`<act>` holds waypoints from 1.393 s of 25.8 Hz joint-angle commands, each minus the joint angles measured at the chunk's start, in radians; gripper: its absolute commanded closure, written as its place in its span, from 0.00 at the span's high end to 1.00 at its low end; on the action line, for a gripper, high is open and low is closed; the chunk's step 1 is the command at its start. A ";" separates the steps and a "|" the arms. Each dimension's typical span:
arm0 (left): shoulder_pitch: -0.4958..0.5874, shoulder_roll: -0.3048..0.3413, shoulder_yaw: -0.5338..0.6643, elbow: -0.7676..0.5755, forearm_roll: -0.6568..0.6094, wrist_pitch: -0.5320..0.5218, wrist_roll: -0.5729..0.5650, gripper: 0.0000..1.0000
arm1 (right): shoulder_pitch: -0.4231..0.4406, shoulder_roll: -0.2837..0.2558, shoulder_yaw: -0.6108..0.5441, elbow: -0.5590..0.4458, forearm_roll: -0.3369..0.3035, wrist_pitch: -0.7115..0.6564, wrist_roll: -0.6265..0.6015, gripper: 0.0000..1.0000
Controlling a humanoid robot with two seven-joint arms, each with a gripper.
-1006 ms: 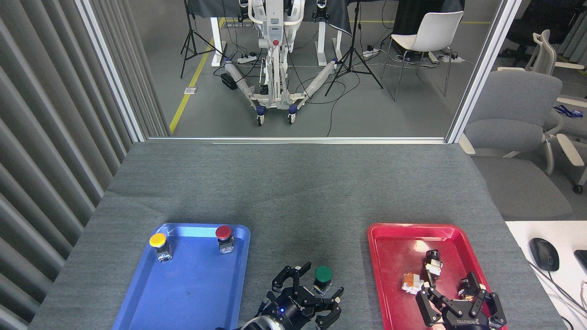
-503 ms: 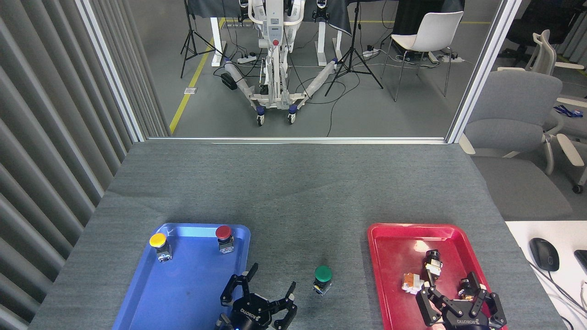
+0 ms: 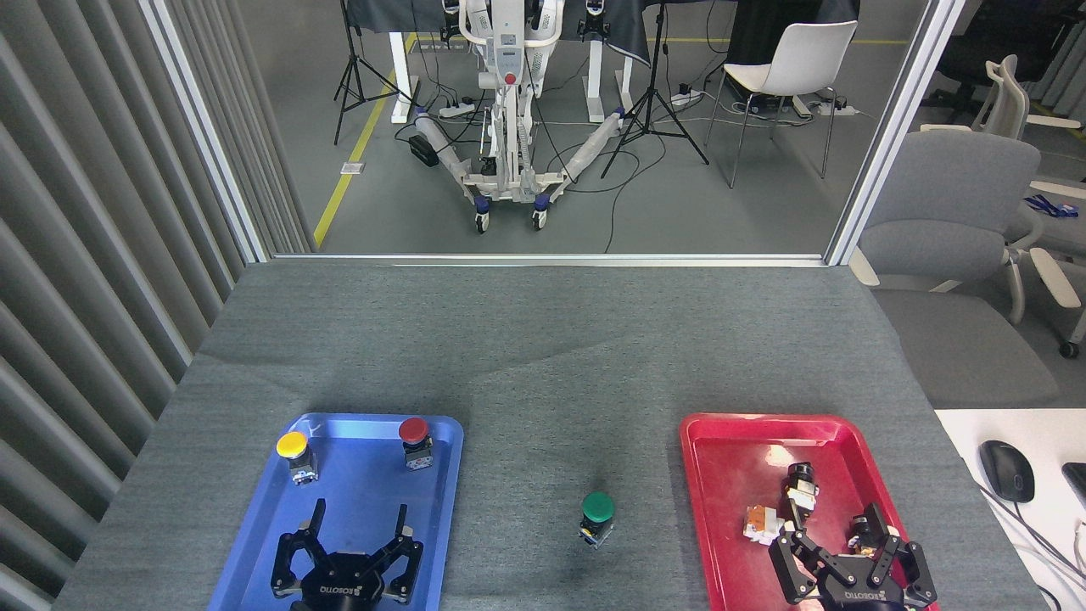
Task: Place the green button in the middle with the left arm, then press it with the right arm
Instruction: 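Withdraw the left gripper back over the blue tray, then move the right gripper over the green button and press down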
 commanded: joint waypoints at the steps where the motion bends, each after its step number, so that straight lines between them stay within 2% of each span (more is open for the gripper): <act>1: -0.002 0.022 0.060 -0.004 0.076 -0.086 -0.002 0.99 | 0.004 0.001 0.005 0.000 0.003 0.000 0.001 0.99; 2: -0.005 0.024 0.077 -0.004 0.102 -0.121 -0.002 0.99 | 0.009 0.001 0.008 0.000 0.004 0.000 0.001 0.98; 4: -0.005 0.024 0.111 -0.018 0.129 -0.161 -0.004 0.99 | 0.009 0.001 0.025 0.001 0.010 0.000 0.001 0.87; 6: 0.003 0.026 0.135 -0.066 0.132 -0.175 -0.007 0.99 | 0.005 0.003 0.061 0.000 0.018 0.005 0.004 0.83; 7: 0.005 0.032 0.143 -0.084 0.134 -0.181 -0.019 0.99 | 0.005 0.003 0.070 0.000 0.020 0.008 0.009 0.77; 9: 0.001 0.061 0.147 -0.099 0.137 -0.215 -0.074 0.99 | 0.005 0.001 0.097 0.000 0.023 0.008 0.012 0.51; 10: -0.005 0.069 0.155 -0.099 0.139 -0.236 -0.108 0.99 | 0.003 0.000 0.116 0.000 0.024 0.006 0.012 0.31; 11: -0.009 0.069 0.167 -0.099 0.145 -0.253 -0.137 0.99 | 0.001 -0.003 0.137 0.000 0.029 -0.001 0.012 0.17; 13: -0.017 0.069 0.195 -0.099 0.158 -0.275 -0.159 0.99 | -0.015 -0.013 0.192 0.001 0.037 -0.017 0.015 0.00; 17: -0.081 0.065 0.195 -0.099 0.163 -0.287 -0.171 0.99 | -0.042 -0.003 0.268 0.001 0.081 -0.009 0.016 0.00; 20: -0.086 0.061 0.196 -0.095 0.163 -0.287 -0.171 0.99 | -0.065 0.033 0.297 0.003 0.141 -0.009 0.018 0.00; 25: -0.081 0.059 0.200 -0.044 0.165 -0.284 -0.169 0.99 | -0.094 0.064 0.426 0.034 0.164 0.071 0.036 0.00; 29: -0.077 0.064 0.203 -0.024 0.163 -0.278 -0.159 0.99 | -0.158 0.070 0.522 0.109 0.165 0.177 0.041 0.00; 33: -0.078 0.069 0.204 -0.032 0.160 -0.281 -0.157 0.99 | -0.196 0.090 0.542 0.170 0.172 0.209 0.044 0.00; 36: -0.080 0.069 0.207 -0.032 0.160 -0.276 -0.157 0.99 | -0.221 0.130 0.553 0.231 0.216 0.215 0.059 0.00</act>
